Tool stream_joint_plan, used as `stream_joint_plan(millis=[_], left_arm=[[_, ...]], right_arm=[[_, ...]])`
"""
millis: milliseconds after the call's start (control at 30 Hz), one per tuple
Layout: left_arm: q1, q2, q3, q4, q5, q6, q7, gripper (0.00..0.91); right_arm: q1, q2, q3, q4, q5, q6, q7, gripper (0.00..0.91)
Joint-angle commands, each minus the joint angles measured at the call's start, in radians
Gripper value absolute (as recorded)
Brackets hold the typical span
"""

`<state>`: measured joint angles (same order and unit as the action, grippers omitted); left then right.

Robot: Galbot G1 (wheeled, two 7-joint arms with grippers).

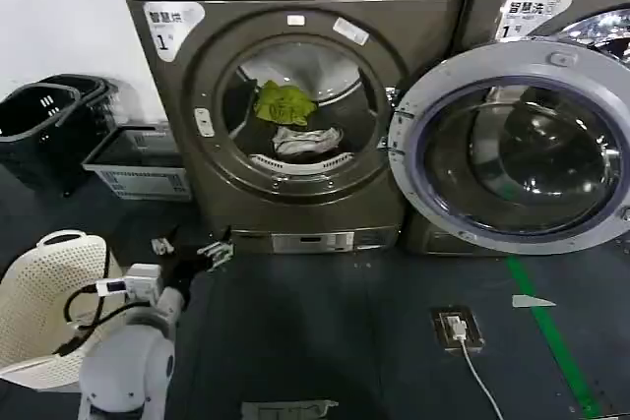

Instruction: Grasp the clothes from the dryer.

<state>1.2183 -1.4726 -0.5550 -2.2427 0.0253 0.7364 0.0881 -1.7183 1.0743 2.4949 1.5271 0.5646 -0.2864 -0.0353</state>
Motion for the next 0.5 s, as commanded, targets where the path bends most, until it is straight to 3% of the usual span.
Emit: stream_joint_plan(millis=[33,500], left_arm=[[0.004,-0.001,0.003,0.003,-0.004,0.049,0.000,0.907],[0.007,-0.005,0.009,-0.001,-0.002,0.049,0.005,0.907]], right_arm=[[0.001,-0.001,0.000,-0.001,0.003,0.001,0.004,0.907],[0.006,0.011,-0.004,-0.001,0.003,0.001,0.005,0.907]])
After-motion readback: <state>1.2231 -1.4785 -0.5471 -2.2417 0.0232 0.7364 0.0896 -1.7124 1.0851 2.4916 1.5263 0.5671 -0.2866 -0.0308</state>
